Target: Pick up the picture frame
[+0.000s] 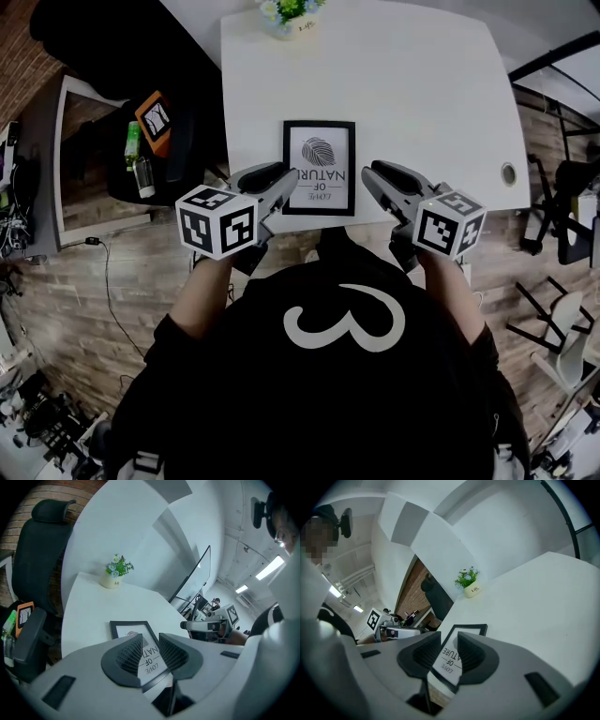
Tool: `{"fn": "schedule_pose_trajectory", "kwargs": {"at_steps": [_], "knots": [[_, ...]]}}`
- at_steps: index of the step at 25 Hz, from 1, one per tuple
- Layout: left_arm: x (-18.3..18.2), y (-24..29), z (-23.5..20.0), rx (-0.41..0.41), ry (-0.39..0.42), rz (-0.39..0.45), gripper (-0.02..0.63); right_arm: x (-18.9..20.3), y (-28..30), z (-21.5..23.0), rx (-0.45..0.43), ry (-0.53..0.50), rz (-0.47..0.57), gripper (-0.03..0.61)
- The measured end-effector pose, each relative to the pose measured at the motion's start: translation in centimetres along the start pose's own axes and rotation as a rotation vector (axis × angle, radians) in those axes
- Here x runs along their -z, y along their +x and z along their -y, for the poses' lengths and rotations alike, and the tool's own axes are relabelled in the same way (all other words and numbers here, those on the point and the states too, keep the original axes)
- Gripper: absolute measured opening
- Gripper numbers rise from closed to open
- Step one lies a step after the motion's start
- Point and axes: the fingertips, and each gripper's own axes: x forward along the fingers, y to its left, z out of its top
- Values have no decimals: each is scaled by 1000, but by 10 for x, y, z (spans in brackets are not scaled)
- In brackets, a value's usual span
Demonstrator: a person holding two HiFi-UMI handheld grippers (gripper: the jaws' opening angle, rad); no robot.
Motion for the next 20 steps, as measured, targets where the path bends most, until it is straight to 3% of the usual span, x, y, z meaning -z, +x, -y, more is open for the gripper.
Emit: {"fn": "schedule_pose_trajectory", "kwargs": {"at_steps": [5, 20], "knots": [[5, 9, -19, -11, -29, -37, 118, 14, 18, 24, 70, -14, -90, 110], [28, 39, -55, -59, -107, -135, 135, 44, 53, 53, 112, 31, -251, 133]]}}
